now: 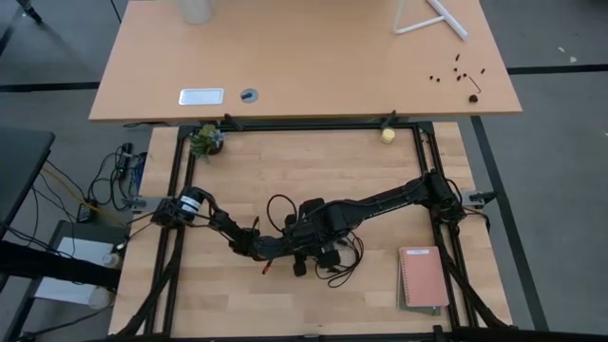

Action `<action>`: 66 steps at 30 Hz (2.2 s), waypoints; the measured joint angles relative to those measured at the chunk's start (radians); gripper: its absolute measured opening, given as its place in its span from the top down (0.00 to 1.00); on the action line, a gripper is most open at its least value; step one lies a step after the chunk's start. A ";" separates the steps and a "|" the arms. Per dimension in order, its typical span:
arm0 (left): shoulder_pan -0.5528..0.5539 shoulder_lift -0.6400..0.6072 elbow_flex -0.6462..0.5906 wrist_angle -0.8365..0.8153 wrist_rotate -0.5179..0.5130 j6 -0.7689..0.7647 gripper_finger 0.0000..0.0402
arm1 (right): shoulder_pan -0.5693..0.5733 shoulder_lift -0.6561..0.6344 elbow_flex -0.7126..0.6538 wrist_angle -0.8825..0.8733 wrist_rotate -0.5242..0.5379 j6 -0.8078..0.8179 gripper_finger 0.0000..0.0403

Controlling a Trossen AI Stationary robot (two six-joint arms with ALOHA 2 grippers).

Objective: Screw lightbulb
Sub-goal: Insert the white lightbulb into the silver lamp

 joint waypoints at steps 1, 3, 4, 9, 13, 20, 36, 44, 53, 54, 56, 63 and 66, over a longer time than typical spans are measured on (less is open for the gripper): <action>0.000 0.000 0.000 0.000 -0.001 -0.001 0.54 | 0.000 0.000 0.000 0.000 0.003 0.028 0.30; 0.000 0.000 0.000 0.000 -0.003 -0.001 0.54 | 0.000 0.000 0.000 -0.001 0.013 0.087 0.30; 0.000 0.000 0.000 0.000 -0.005 -0.002 0.54 | 0.000 0.000 0.000 -0.002 0.017 0.115 0.30; 0.000 0.000 0.000 0.000 -0.009 -0.006 0.54 | -0.004 0.000 0.000 -0.003 0.030 0.265 0.30; 0.000 0.000 -0.001 0.000 -0.014 -0.015 0.54 | -0.005 0.000 0.000 0.000 0.034 0.329 0.30; 0.000 0.000 -0.001 0.000 -0.016 -0.021 0.54 | -0.004 0.005 0.000 0.007 0.037 0.430 0.30; 0.000 0.000 -0.001 -0.002 -0.054 -0.043 0.54 | -0.019 0.005 -0.016 0.016 0.034 0.718 0.30; 0.001 0.000 -0.001 -0.003 -0.080 -0.039 0.54 | -0.043 0.005 -0.017 0.020 0.025 0.835 0.30; 0.004 0.000 -0.001 -0.003 -0.101 -0.025 0.54 | -0.049 0.010 -0.020 0.030 0.016 0.849 0.22; 0.004 0.000 -0.001 -0.002 -0.103 -0.025 0.54 | -0.051 0.010 -0.020 0.032 0.010 0.848 0.20; 0.004 0.000 -0.001 -0.002 -0.102 -0.026 0.54 | -0.052 0.010 -0.020 0.031 0.003 0.842 0.17; 0.003 0.000 -0.001 -0.003 -0.097 -0.026 0.54 | -0.052 0.010 -0.020 0.026 0.004 0.779 0.09; 0.003 0.000 -0.001 -0.005 -0.094 -0.027 0.54 | -0.052 0.010 -0.020 0.024 0.007 0.703 0.08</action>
